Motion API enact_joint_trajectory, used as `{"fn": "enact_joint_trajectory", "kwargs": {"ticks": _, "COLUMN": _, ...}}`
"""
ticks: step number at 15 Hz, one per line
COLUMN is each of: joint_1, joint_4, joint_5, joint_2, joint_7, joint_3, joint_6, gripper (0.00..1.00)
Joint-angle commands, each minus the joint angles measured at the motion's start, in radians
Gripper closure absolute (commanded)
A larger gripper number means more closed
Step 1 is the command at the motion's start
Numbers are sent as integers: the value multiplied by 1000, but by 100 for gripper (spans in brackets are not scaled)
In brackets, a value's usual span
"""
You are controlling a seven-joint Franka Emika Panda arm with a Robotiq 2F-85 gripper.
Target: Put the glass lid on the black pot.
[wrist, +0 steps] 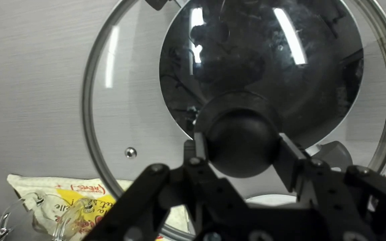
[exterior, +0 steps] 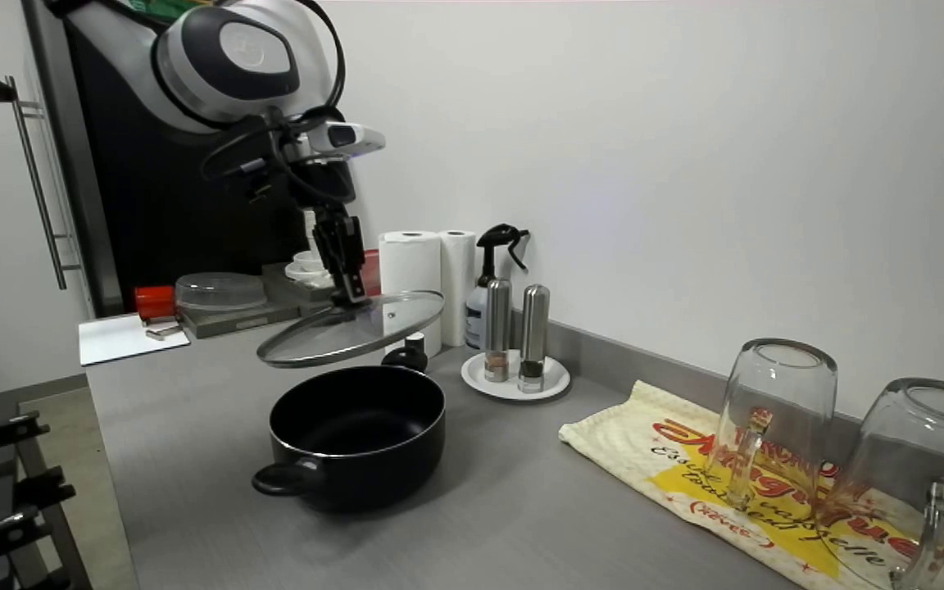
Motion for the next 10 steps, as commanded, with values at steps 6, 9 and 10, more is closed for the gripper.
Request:
{"fn": "enact_joint_trajectory", "kwargs": {"ticks": 6, "joint_1": -4, "joint_4": 171, "joint_5": 306, "joint_2": 198, "joint_7": -279, "joint_3": -4, "joint_6": -29, "gripper": 75}}
{"fn": "enact_joint_trajectory", "kwargs": {"ticks": 9, "joint_1": 2, "joint_4": 199, "joint_5": 334, "joint_2": 229, "joint_7": -325, "joint_3": -14, "joint_6": -48, "gripper": 75}}
{"fn": "enact_joint_trajectory", "kwargs": {"ticks": 10, "joint_1": 4, "joint_4": 206, "joint_5": 335, "joint_2": 236, "joint_7": -334, "joint_3": -16, "joint_6": -52, "gripper": 75}}
